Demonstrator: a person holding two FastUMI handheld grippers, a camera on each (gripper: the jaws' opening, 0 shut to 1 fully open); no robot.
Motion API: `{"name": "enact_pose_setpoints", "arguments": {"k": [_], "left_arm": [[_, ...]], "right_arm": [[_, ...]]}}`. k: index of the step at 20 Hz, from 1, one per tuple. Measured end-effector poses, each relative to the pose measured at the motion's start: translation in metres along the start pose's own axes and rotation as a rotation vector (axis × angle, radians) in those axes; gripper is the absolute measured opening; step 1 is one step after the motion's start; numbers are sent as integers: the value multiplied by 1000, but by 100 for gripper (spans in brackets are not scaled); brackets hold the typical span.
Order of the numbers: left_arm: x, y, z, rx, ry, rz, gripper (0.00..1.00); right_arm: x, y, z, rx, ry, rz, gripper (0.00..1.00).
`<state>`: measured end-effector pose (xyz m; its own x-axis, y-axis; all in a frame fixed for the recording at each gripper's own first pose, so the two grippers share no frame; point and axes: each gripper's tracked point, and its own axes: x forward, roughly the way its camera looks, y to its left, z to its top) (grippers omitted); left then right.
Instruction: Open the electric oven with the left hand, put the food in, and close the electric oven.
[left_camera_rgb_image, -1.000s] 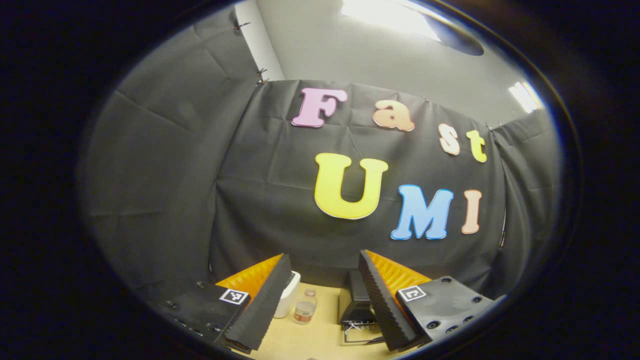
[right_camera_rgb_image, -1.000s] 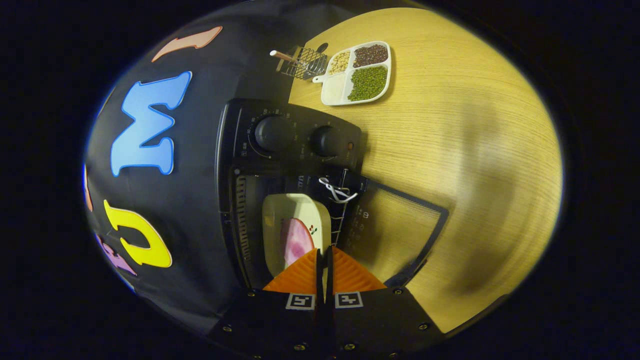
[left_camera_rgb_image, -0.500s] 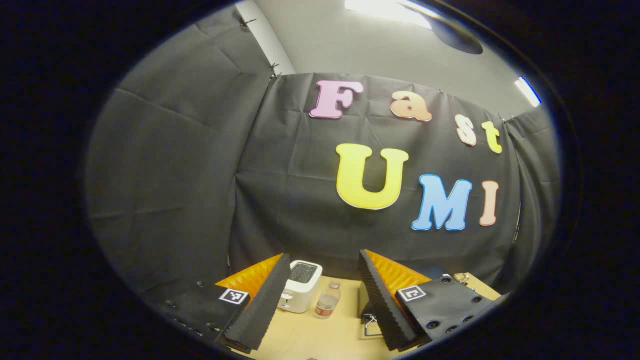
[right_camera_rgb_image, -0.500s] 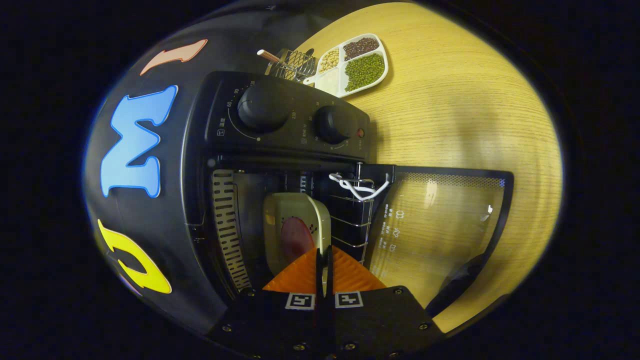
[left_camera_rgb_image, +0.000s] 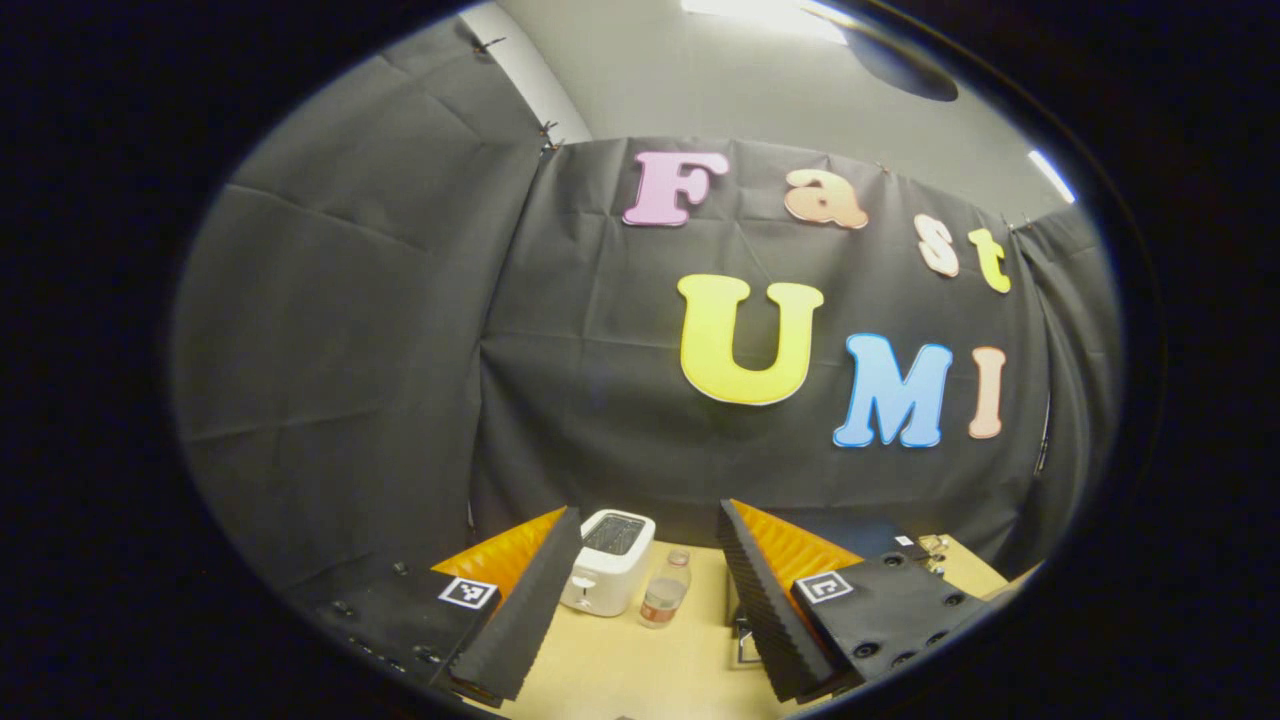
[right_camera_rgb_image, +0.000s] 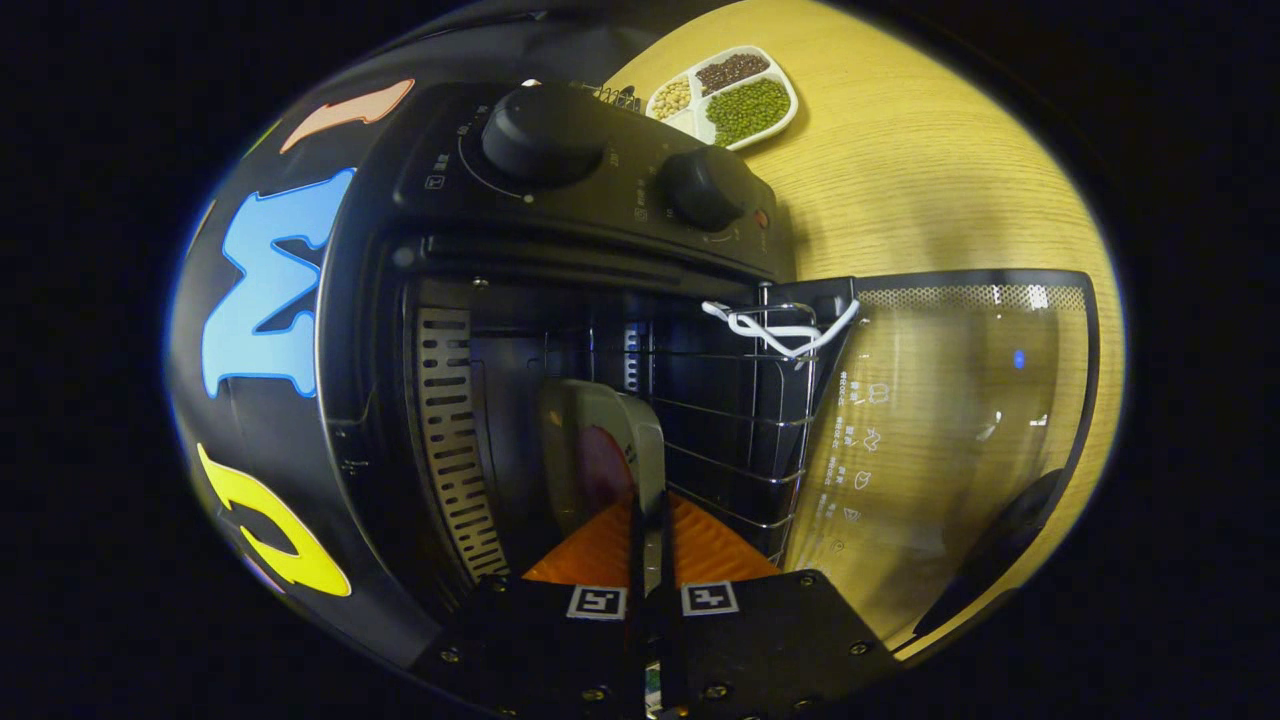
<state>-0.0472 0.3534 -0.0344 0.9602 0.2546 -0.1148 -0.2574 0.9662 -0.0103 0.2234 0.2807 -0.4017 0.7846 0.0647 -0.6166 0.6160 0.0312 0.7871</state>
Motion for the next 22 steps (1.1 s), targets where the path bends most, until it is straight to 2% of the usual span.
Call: {"name": "enact_pose_setpoints", "arguments": {"k": [1, 3, 5, 6, 7, 8, 11, 16, 19, 22], "left_arm": [[-1, -6, 0, 0, 0, -6, 96], [1, -22, -1, -3, 1, -22, 97], [4, -43, 0, -4, -7, -44, 97], [7, -54, 0, -3, -12, -56, 93], [9, -65, 1, -3, -12, -71, 93], [8, -75, -1, -3, -13, -87, 97], [10, -106, -1, 3, -19, -136, 97], [8, -160, -5, 4, -14, -202, 97], [6, -189, -11, 16, -5, -234, 97], [5, -215, -19, 16, 12, -255, 97]], "right_arm": [[-2, 2, -4, -17, 25, 5, 7], [-10, 8, -5, -88, 57, 30, 18], [-25, 6, -10, -164, 95, 18, 25], [-35, 5, -10, -204, 117, 24, 28], [-45, 2, -10, -245, 129, 20, 29], [-53, -1, -8, -282, 137, 20, 30], [-81, -17, 5, -432, 175, -10, 30], [-119, -29, 32, -697, 230, -11, 30], [-144, -18, 56, -869, 201, 33, 30], [-183, 17, 76, -1112, 118, 144, 30]]}}
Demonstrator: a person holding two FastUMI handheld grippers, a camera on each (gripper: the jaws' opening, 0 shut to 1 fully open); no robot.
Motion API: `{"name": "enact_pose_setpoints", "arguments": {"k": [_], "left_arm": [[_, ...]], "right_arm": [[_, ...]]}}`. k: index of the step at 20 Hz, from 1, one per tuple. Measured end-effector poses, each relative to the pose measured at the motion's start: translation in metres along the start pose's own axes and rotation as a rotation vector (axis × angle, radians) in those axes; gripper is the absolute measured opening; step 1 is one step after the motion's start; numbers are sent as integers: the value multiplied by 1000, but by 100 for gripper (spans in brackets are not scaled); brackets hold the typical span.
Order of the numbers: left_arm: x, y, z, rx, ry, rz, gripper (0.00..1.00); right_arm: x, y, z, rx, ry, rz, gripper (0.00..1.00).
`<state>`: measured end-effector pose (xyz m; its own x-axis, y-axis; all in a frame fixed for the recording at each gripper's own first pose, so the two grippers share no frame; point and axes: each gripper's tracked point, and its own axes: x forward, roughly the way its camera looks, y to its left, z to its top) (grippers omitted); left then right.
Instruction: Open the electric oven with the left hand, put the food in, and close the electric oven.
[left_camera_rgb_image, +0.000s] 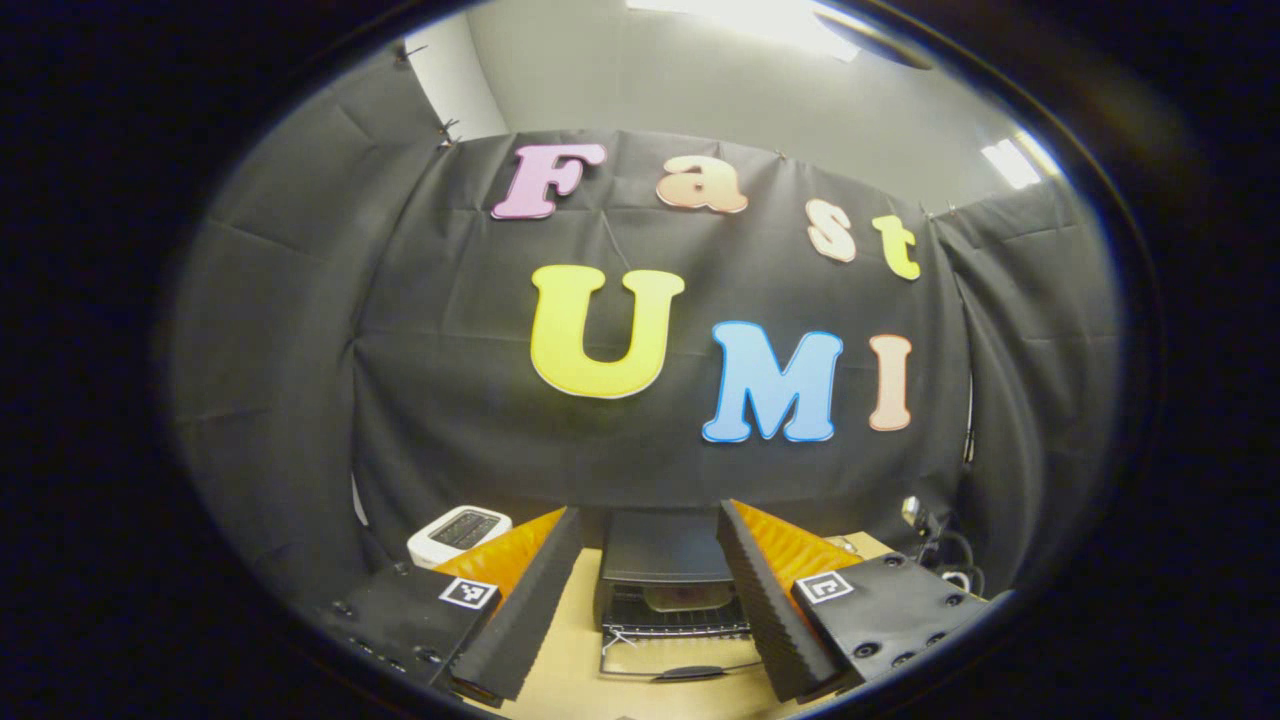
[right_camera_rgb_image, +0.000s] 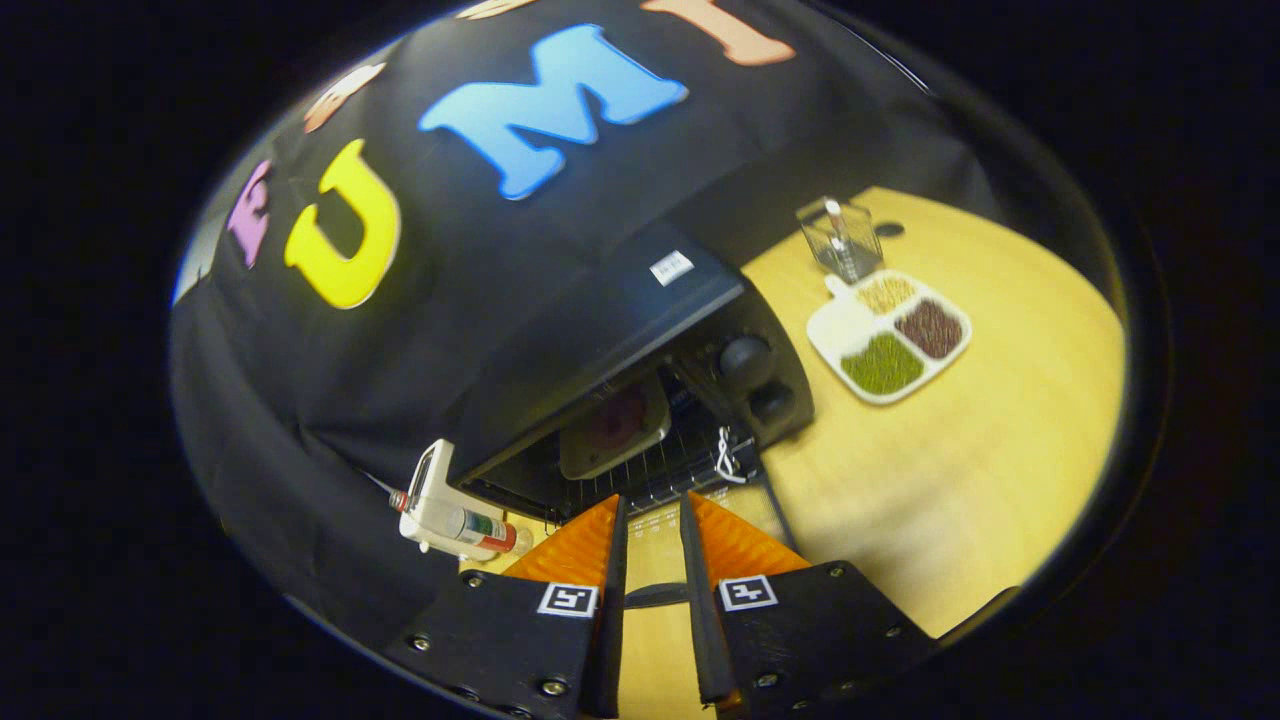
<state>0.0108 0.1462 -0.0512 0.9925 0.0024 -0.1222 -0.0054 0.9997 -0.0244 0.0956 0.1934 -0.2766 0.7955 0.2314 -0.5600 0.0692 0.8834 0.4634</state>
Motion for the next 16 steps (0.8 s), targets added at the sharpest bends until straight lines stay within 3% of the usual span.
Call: {"name": "enact_pose_setpoints", "arguments": {"k": [5, 7, 12, 13, 16], "left_arm": [[10, -42, -3, -6, 7, -53, 97], [14, -58, 0, 0, 0, -75, 97], [22, -85, 1, 20, -3, -109, 97], [25, -90, -1, 17, 1, -113, 97], [33, -104, -21, -12, 38, -129, 97]], "right_arm": [[-88, 24, 81, -317, -238, 71, 30], [-123, 30, 101, -377, -324, 106, 30], [-181, 30, 142, -476, -478, 93, 31], [-188, 29, 148, -495, -497, 88, 33], [-199, 34, 153, -513, -527, 106, 58]]}}
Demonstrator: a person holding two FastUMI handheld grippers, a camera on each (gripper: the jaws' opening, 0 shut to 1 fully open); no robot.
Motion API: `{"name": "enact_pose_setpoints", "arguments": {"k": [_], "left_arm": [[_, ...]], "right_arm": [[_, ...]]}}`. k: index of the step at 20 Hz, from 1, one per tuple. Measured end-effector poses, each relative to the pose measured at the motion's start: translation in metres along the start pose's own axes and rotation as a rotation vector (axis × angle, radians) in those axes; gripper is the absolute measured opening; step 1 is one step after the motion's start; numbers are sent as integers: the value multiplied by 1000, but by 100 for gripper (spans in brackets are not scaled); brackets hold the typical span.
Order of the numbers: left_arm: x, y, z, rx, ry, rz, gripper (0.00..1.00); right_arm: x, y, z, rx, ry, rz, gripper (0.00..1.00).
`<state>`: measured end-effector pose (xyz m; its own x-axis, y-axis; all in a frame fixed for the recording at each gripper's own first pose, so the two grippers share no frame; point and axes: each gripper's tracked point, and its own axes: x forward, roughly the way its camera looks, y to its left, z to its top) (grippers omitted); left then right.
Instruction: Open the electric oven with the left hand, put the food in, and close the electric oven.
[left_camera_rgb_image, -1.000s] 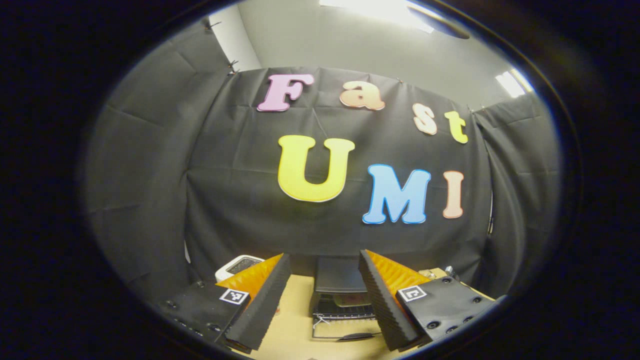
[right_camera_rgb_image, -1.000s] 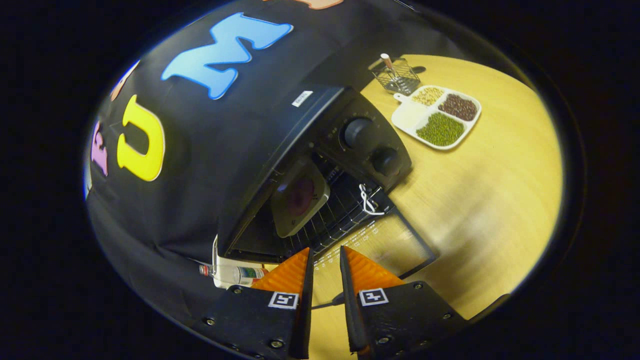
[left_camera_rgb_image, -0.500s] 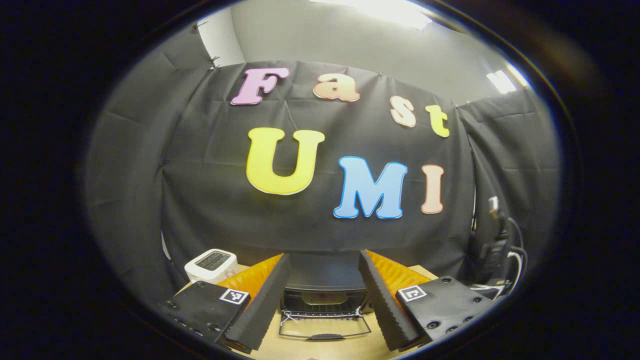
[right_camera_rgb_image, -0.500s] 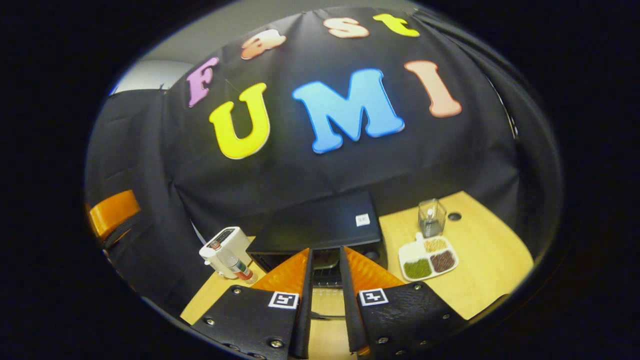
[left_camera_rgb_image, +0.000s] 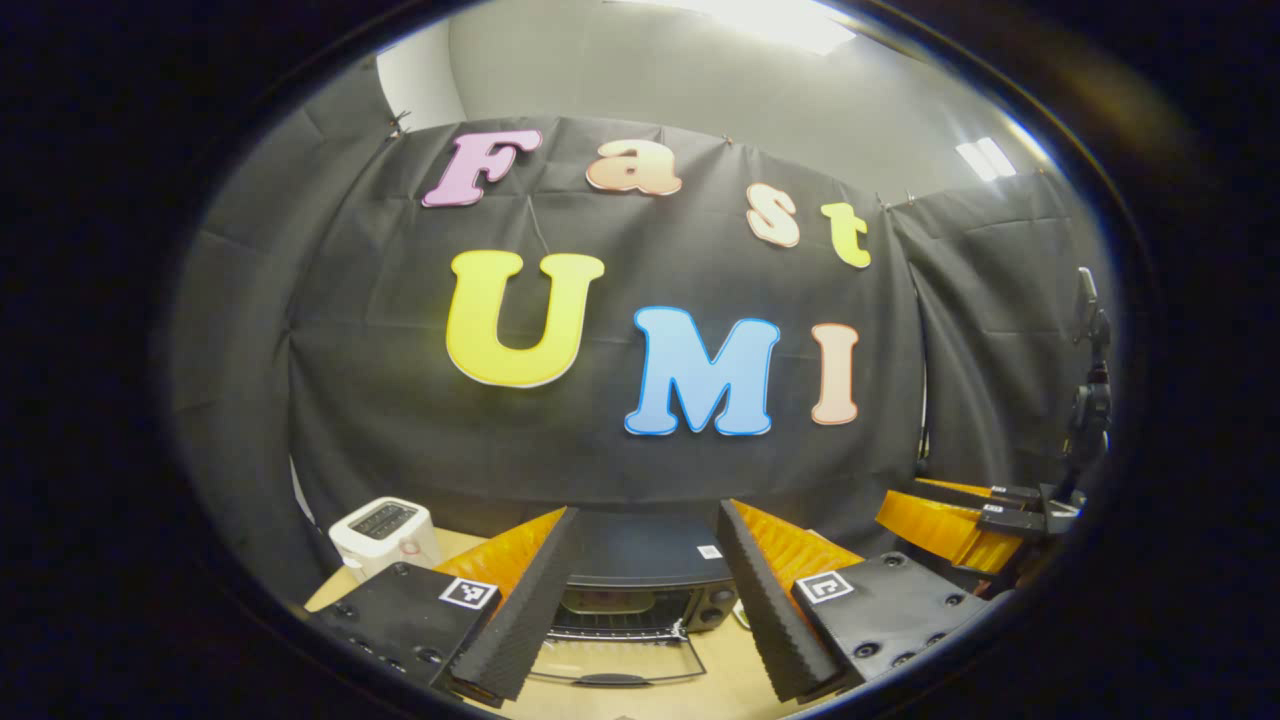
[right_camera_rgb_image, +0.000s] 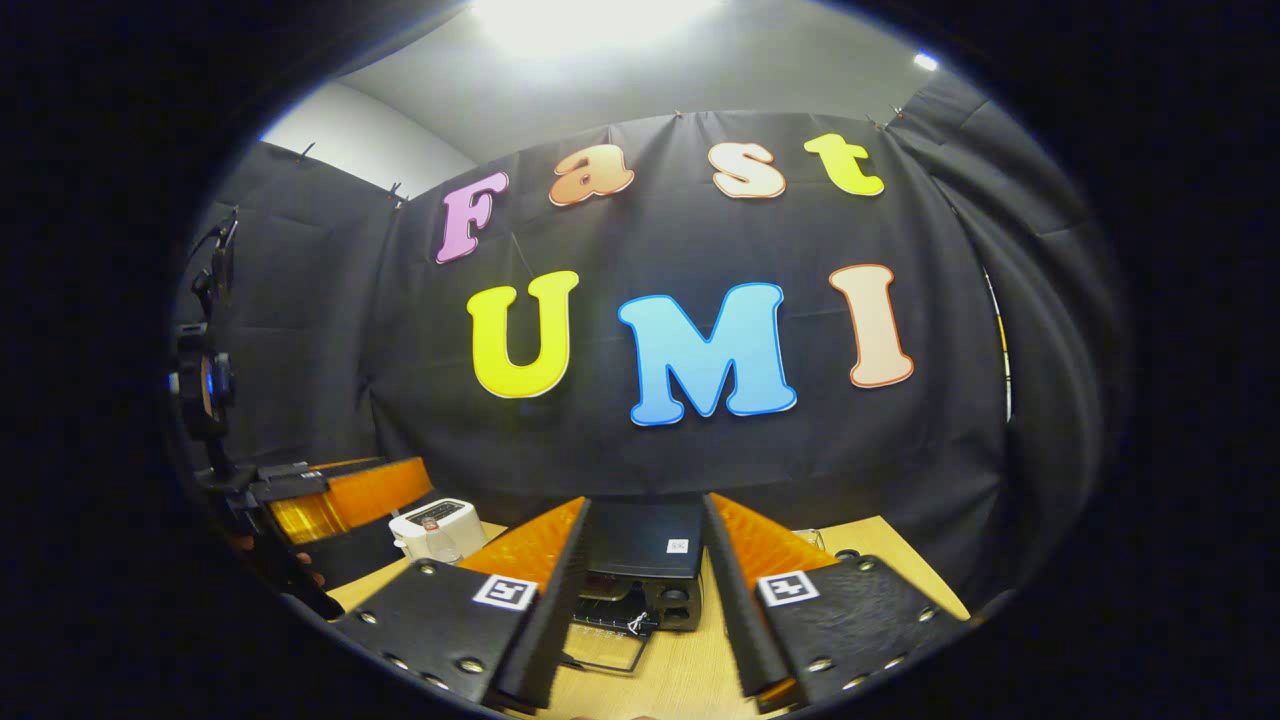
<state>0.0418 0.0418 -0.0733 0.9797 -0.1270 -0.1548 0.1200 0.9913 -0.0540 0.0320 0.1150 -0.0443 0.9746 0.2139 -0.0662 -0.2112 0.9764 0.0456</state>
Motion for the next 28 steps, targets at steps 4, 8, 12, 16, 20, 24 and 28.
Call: {"name": "enact_pose_setpoints", "arguments": {"k": [4, 8, 12, 16, 20, 24, 28], "left_arm": [[13, -4, -57, -24, 135, 4, 97], [20, -3, -132, -71, 339, 9, 95], [26, 5, -198, -86, 509, 29, 92], [31, 16, -253, -86, 624, 53, 95], [28, 23, -305, -106, 781, 69, 95], [23, 36, -353, -77, 940, 103, 92], [18, 46, -386, -39, 1053, 129, 95]], "right_arm": [[-1, -11, 6, 37, -27, -11, 84], [-10, -27, 7, 38, -30, -42, 85], [-11, -46, 4, 59, -26, -87, 85], [-11, -62, -10, 87, 4, -132, 85], [-16, -79, -23, 85, 37, -174, 86], [-22, -96, -36, 94, 72, -219, 85], [-25, -110, -43, 102, 99, -250, 86]]}}
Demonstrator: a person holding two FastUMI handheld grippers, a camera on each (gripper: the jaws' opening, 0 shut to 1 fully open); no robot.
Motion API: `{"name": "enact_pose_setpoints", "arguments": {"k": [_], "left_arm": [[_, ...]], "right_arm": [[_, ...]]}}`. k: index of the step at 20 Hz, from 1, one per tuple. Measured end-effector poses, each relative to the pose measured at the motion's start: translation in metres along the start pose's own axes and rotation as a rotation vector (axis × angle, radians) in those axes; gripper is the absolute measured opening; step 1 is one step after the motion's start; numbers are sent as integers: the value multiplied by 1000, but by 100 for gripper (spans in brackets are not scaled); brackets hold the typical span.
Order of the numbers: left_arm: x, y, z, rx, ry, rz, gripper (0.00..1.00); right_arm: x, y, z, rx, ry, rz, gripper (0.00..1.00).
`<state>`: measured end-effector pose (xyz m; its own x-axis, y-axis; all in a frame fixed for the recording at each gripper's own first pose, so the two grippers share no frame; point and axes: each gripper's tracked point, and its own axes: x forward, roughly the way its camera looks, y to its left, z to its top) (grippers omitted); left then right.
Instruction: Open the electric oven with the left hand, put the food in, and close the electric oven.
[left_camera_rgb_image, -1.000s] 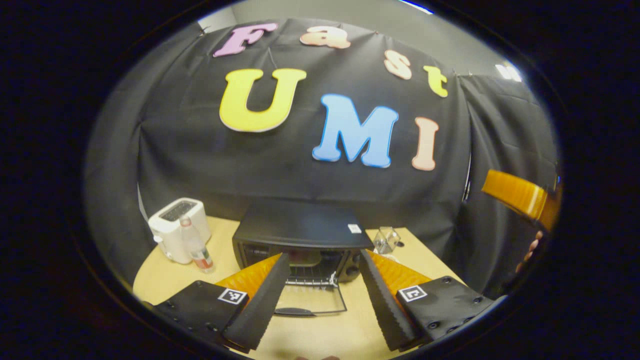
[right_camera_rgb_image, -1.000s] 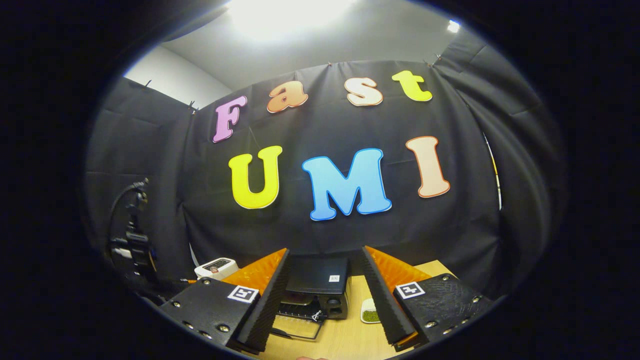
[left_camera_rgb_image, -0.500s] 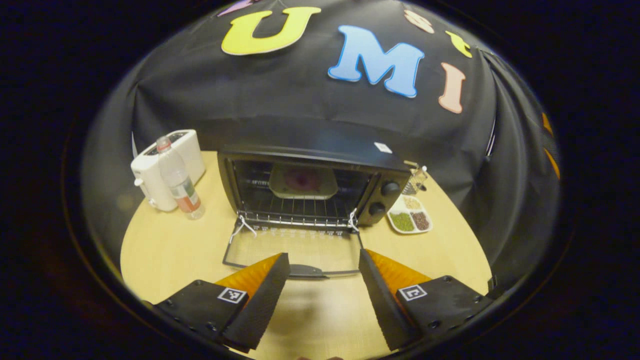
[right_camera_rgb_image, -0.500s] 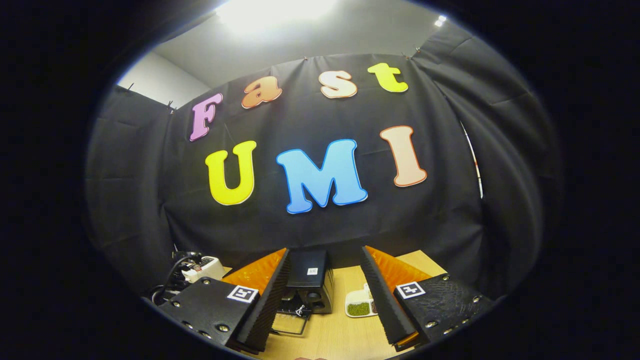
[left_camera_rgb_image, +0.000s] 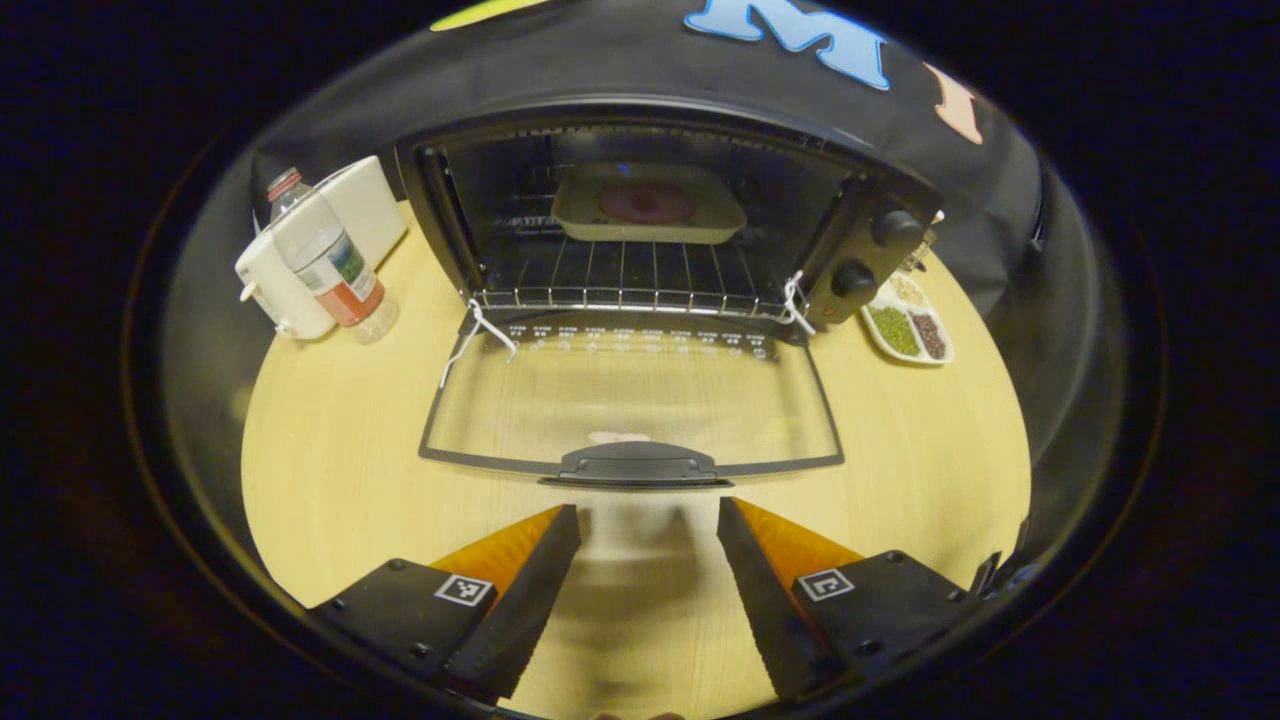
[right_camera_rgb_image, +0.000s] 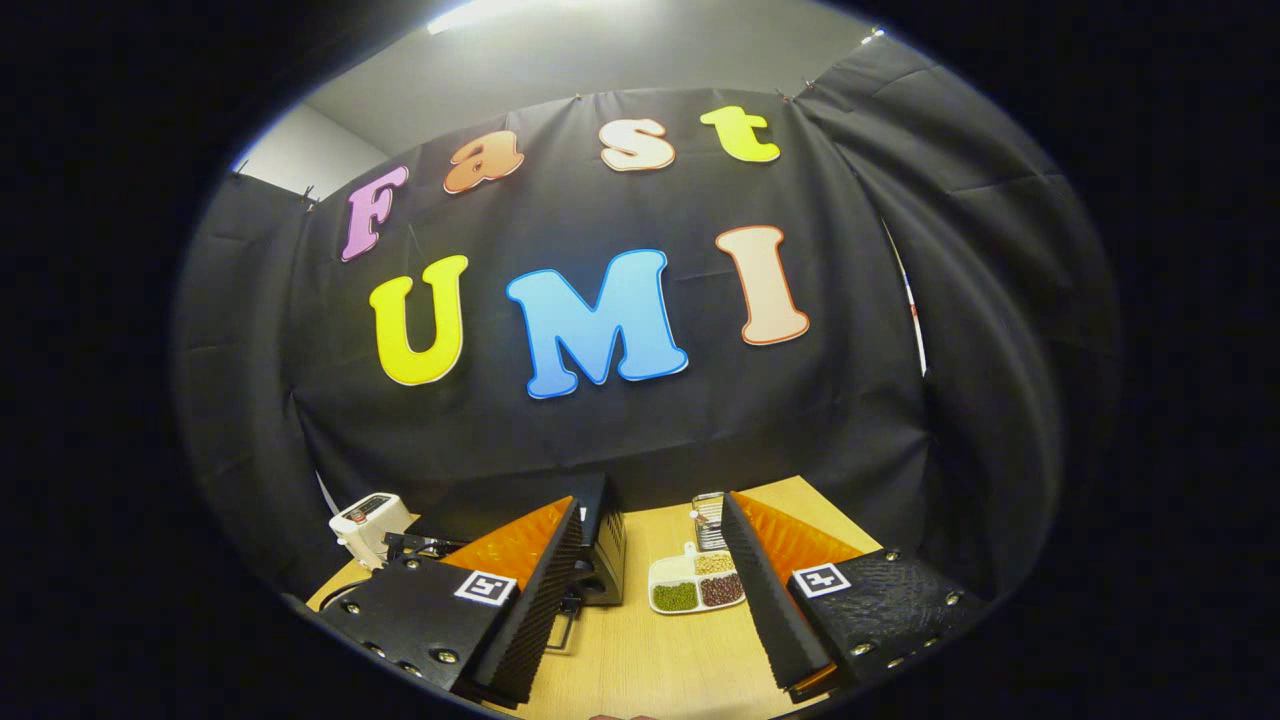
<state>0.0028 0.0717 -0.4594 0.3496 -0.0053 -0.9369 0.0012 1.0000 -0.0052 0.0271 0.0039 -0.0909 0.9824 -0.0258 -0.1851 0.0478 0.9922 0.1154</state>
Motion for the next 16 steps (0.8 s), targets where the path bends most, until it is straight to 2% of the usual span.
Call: {"name": "enact_pose_setpoints", "arguments": {"k": [6, 8, 9, 10, 13, 14, 16], "left_arm": [[32, 4, -11, 78, 102, 37, 95], [41, 4, -7, 102, 103, 44, 95], [42, 4, -8, 86, 117, 43, 92], [41, 2, -5, 65, 120, 35, 94], [41, 4, -6, 80, 141, 29, 95], [40, 3, -6, 75, 147, 25, 91], [37, 3, -5, 71, 148, 23, 99]], "right_arm": [[3, -13, -5, 2, 21, -31, 85], [4, -15, -6, -2, 25, -39, 85], [5, -16, -6, -4, 27, -44, 85], [4, -17, -7, -3, 29, -48, 85], [7, -15, -12, 11, 44, -50, 85], [7, -13, -14, 15, 49, -47, 85], [8, -9, -13, 10, 51, -40, 85]]}}
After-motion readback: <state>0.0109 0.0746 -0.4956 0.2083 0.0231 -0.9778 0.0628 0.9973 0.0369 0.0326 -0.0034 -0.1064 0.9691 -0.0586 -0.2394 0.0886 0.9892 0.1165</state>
